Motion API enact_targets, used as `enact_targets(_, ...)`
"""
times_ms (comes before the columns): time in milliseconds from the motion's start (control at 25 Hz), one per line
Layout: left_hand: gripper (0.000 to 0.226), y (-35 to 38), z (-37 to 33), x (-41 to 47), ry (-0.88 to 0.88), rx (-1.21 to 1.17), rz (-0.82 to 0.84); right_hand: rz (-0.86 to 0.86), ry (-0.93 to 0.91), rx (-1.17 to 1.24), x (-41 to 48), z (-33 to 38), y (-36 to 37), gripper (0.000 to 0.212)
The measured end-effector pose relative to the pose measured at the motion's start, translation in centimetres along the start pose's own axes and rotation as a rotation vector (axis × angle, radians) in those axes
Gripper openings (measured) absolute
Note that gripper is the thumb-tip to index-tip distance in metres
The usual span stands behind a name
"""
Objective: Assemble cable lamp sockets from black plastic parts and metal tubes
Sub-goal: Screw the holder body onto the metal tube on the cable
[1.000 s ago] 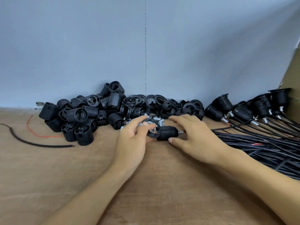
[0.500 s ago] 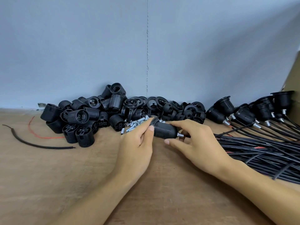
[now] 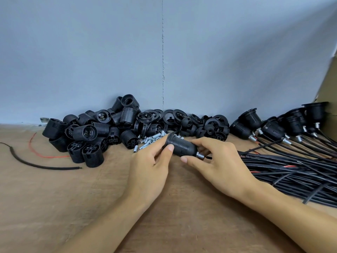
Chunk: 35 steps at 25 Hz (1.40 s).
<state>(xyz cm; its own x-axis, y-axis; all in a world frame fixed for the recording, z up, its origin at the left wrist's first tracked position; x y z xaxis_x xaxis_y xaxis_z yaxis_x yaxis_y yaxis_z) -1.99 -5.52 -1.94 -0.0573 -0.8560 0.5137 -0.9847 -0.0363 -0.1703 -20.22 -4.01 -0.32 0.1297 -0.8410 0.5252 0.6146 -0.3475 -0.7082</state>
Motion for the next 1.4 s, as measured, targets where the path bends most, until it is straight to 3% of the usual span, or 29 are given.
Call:
enact_targets(160, 0.032, -0.02, 0.04, 0.00, -0.001, -0.007, 0.015, 0.018, -0.034, -0.010, 0.01, 0.19, -0.08, 0.026)
enact_targets(320, 0.031, 0.09, -0.08, 0.01, 0.003, -0.050, 0.020, 0.097, 0.016, -0.028, -0.05, -0.04, 0.28, 0.045)
enact_targets(640, 0.032, 0.39, -0.01, -0.04, 0.102, -0.040, -0.003, 0.199, 0.029, -0.090, -0.15, 0.01, 0.44, 0.046)
enact_targets(1000, 0.054, 0.33, -0.33, 0.13, 0.082, -0.007, -0.042, 0.069, 0.011, 0.019, -0.05, -0.18, -0.03, 0.044)
enact_targets(1240, 0.050, 0.60, -0.24, -0.02, 0.071, 0.067, 0.058, 0.055, -0.043, -0.055, 0.00, 0.04, -0.33, 0.048)
enact_targets(1400, 0.067, 0.72, -0.33, -0.13, -0.011, 0.049, 0.093, 0.120, -0.129, -0.207, -0.23, 0.60, -0.09, 0.050)
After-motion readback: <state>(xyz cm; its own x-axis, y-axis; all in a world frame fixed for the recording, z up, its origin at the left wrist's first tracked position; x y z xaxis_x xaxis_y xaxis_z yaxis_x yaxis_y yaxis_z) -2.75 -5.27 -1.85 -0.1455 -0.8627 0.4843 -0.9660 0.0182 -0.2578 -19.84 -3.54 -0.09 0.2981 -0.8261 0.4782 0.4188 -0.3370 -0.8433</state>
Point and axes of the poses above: each hand's wrist, its own x-axis towards the middle knuckle, its own y-axis out of the palm, z = x × y, the point moved 3 cm from there along x, towards the middle knuckle, and after that the axes turned 7 degrees about -x, right-handed, at the moved point
